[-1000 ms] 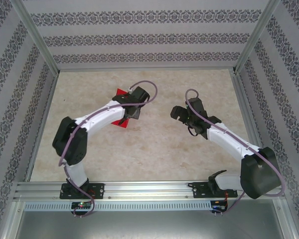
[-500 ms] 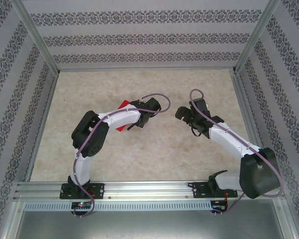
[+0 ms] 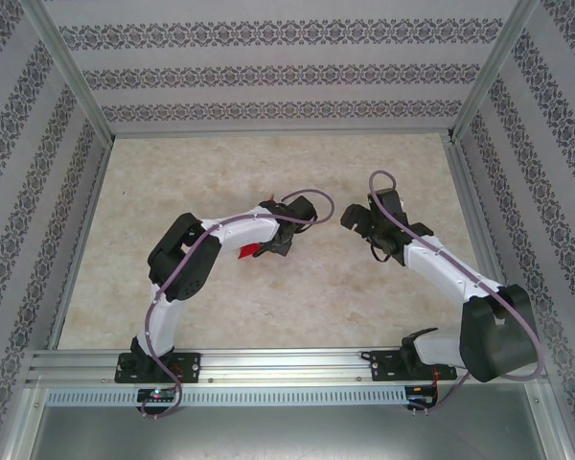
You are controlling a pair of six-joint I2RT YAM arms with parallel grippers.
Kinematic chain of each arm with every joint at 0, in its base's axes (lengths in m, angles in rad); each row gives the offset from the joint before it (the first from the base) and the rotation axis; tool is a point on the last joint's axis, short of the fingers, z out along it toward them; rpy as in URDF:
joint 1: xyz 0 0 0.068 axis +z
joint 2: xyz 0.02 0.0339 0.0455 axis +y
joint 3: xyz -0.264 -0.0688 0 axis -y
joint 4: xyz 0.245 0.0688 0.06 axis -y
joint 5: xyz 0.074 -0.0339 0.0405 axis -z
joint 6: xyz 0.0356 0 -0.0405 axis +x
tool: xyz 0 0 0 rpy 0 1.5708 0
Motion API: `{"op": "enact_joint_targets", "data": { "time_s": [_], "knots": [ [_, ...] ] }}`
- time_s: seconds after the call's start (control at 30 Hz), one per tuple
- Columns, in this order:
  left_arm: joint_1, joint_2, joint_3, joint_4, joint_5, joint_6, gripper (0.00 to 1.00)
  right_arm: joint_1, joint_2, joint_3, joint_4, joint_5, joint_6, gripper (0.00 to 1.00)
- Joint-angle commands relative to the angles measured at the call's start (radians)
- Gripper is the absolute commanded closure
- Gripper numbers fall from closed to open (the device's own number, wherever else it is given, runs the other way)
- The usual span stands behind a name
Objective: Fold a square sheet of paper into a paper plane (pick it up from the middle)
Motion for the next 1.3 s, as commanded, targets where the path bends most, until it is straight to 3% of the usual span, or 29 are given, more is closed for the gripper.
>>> {"op": "enact_joint_targets", "data": {
  "time_s": [0.0, 0.33, 0.57, 0.73, 1.03, 1.27],
  "knots": [
    [-0.018, -0.002, 0.022, 0.036, 0.082, -0.027, 0.81, -0.014, -0.001, -0.011, -0.002, -0.001, 0.015, 0.07],
    [-0.007, -0.263, 0.002, 0.102, 0.379, -0.042, 0.47, -0.018, 0.005, 0.031, -0.004, -0.054, -0.011, 0.09],
    [0.081, -0.428, -0.126, 0.232, 0.511, -0.113, 0.30, 0.049, 0.060, 0.109, 0.018, -0.090, -0.021, 0.18],
    [0.214, -0.506, -0.291, 0.332, 0.540, -0.201, 0.19, 0.164, 0.163, 0.206, 0.048, -0.114, -0.028, 0.32],
    [0.406, -0.570, -0.508, 0.381, 0.497, -0.274, 0.02, 0.367, 0.481, 0.446, 0.102, -0.224, -0.019, 0.68],
    [0.480, -0.591, -0.601, 0.410, 0.494, -0.326, 0.04, 0.455, 0.688, 0.630, 0.035, -0.268, -0.030, 0.73]
  ]
}}
